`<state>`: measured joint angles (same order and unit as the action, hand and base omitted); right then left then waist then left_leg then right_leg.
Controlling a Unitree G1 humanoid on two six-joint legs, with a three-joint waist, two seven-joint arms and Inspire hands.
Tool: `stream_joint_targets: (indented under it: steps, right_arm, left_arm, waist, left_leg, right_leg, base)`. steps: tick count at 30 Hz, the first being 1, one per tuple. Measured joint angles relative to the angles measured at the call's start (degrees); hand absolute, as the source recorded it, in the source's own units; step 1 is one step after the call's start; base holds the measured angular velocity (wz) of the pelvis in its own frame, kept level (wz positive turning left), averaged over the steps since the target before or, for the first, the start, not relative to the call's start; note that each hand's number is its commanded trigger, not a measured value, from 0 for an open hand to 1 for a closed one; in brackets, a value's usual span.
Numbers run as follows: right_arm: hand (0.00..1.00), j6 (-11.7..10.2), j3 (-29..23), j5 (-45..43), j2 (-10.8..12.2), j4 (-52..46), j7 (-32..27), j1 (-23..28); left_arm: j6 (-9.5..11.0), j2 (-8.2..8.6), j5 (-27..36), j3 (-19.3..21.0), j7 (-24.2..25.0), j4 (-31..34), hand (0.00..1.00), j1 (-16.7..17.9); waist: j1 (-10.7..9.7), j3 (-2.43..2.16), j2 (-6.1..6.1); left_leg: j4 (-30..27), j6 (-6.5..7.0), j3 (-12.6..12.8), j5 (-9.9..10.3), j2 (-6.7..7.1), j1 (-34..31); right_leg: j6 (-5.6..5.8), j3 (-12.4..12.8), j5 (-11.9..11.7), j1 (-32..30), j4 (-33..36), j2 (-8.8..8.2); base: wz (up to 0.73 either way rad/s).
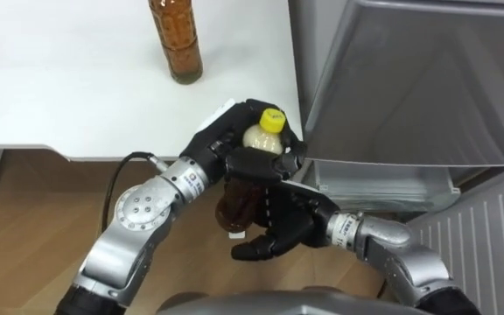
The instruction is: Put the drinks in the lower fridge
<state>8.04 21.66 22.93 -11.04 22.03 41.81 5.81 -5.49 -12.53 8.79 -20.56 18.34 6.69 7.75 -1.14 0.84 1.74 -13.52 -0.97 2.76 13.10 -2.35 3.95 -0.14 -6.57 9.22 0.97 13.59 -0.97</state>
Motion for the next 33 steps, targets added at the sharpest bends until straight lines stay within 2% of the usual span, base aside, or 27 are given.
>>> stream_joint_targets:
  steps: [6,8,9,11,18,22,27,30,33]
  right_arm:
    - [0.01,0.01,1.21,6.35,-0.13,1.98,-1.32,0.0]
    - [0.31,0.02,1.48,7.46,-0.13,2.06,-1.74,0.02]
    - [0.62,0.04,1.81,8.62,-0.13,2.2,-2.11,0.02]
    - [1.0,0.04,1.94,9.97,-0.13,2.56,-2.47,0.02]
    - [1.0,-0.48,2.09,14.76,-0.11,4.44,-6.51,-0.08]
    - [1.0,-2.41,3.49,14.76,-0.14,5.61,-6.94,-0.19]
    - [1.0,-2.49,3.95,14.88,-0.15,6.12,-7.28,-0.23]
    - [1.0,-2.7,4.53,14.88,-0.42,6.17,-7.87,-0.2]
    - [1.0,-3.17,5.03,14.88,-0.5,6.17,-8.09,-0.23]
  left_arm:
    - [0.0,-0.01,0.0,-0.03,0.06,0.0,1.0,-0.05]
    - [0.0,0.0,0.0,-0.03,0.11,-0.01,1.0,-0.05]
    - [0.0,-0.01,0.01,-0.01,0.16,-0.01,1.0,-0.07]
    - [0.0,0.0,0.03,-0.01,0.21,-0.01,1.0,-0.13]
    - [-0.05,0.31,4.5,-1.49,0.65,-0.02,1.0,-0.44]
    - [-0.07,0.33,5.89,-1.57,0.63,-1.05,1.0,-0.96]
    - [-0.08,0.32,7.17,-2.38,0.71,-1.69,1.0,-1.26]
    - [-0.08,0.34,10.07,-2.07,0.42,-2.94,1.0,-1.54]
    - [-0.08,0.35,12.07,-2.08,-0.05,-3.42,1.0,-1.64]
  waist:
    - [-0.14,0.01,-0.04]
    - [-0.16,0.03,-0.11]
    - [-0.11,0.04,-0.13]
    - [-0.09,0.07,-0.23]
    - [0.36,-0.09,-0.8]
    - [0.05,-0.3,-1.62]
    - [0.05,-0.07,-2.04]
    - [0.06,0.07,-2.3]
    - [0.06,0.05,-2.37]
  left_leg:
    - [0.05,0.05,0.12,0.05,-0.03,-0.13]
    - [0.02,0.05,0.12,0.05,-0.03,-0.11]
    - [0.01,0.05,0.12,0.05,-0.03,-0.14]
    - [0.0,0.07,0.15,0.05,-0.03,-0.18]
    - [0.16,0.09,0.32,0.11,0.0,0.1]
    - [0.17,0.09,0.36,0.1,-0.01,0.36]
    - [0.27,0.09,0.37,0.1,-0.01,0.45]
    - [0.35,0.09,0.35,0.1,-0.01,0.41]
    - [0.42,0.09,0.36,0.11,-0.01,0.28]
  right_leg:
    - [0.07,0.09,0.06,-0.05,0.09,0.06]
    - [0.06,0.09,0.05,-0.03,0.06,0.06]
    - [0.06,0.06,0.05,0.01,0.04,0.06]
    - [0.06,0.06,0.05,0.04,0.0,0.05]
    - [0.08,0.18,0.06,0.08,-0.1,0.08]
    - [0.08,0.3,0.06,0.25,-0.05,0.08]
    - [0.09,0.31,0.07,0.22,0.01,0.11]
    - [0.09,0.31,0.07,0.11,0.02,0.11]
    - [0.09,0.3,0.07,-0.03,-0.03,0.11]
  base:
    - [0.0]
    - [0.0]
    - [0.0]
    - [0.0]
    - [0.0]
    - [0.0]
    - [0.0]
    - [0.0]
    - [0.0]
